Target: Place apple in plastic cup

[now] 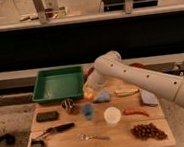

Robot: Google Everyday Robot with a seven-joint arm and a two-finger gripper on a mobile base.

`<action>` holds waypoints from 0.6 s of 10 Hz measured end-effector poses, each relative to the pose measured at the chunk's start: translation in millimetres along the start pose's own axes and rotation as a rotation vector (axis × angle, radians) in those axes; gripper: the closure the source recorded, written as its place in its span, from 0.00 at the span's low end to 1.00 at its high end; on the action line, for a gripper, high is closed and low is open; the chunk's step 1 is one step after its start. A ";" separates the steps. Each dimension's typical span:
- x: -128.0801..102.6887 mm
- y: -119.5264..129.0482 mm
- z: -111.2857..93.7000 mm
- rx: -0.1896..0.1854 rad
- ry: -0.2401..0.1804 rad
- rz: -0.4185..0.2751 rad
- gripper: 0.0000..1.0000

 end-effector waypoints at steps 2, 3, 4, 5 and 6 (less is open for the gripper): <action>6.4 -2.1 -6.9 0.023 0.025 0.003 0.99; 4.3 -4.2 -7.9 0.030 0.029 -0.003 0.99; 4.3 -3.5 -10.1 0.036 0.034 -0.006 0.99; 4.1 -1.9 -13.1 0.039 0.038 -0.006 0.99; 1.5 -2.5 -14.4 0.039 0.035 -0.009 0.99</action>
